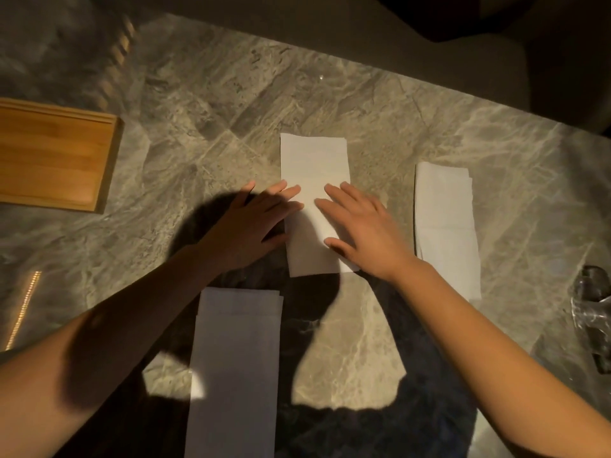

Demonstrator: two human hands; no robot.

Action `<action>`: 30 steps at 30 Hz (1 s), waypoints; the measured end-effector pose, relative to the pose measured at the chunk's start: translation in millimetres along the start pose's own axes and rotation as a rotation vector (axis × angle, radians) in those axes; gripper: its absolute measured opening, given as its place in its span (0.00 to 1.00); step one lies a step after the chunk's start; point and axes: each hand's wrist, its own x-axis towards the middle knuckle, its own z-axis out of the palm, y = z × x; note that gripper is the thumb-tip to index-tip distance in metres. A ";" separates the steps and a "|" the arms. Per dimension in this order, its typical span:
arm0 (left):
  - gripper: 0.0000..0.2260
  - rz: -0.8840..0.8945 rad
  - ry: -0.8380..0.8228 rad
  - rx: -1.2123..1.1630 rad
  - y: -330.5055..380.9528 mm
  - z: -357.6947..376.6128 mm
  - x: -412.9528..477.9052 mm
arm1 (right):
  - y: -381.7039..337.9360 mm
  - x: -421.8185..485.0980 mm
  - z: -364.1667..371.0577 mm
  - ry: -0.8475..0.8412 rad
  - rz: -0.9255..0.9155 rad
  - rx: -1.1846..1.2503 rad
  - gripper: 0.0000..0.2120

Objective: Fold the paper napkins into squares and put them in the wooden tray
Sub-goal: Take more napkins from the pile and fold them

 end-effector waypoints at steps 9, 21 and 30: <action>0.23 -0.010 0.020 -0.042 -1.4 1.5 0.8 | 17.1 -18.4 -6.6 0.071 0.019 0.064 0.25; 0.35 -0.052 -0.013 0.035 5.0 7.2 3.1 | 18.7 -47.9 9.4 0.075 -0.056 0.109 0.22; 0.29 -0.025 -0.012 -0.085 3.4 -2.9 -0.6 | 8.5 -36.0 23.2 0.296 0.019 0.145 0.05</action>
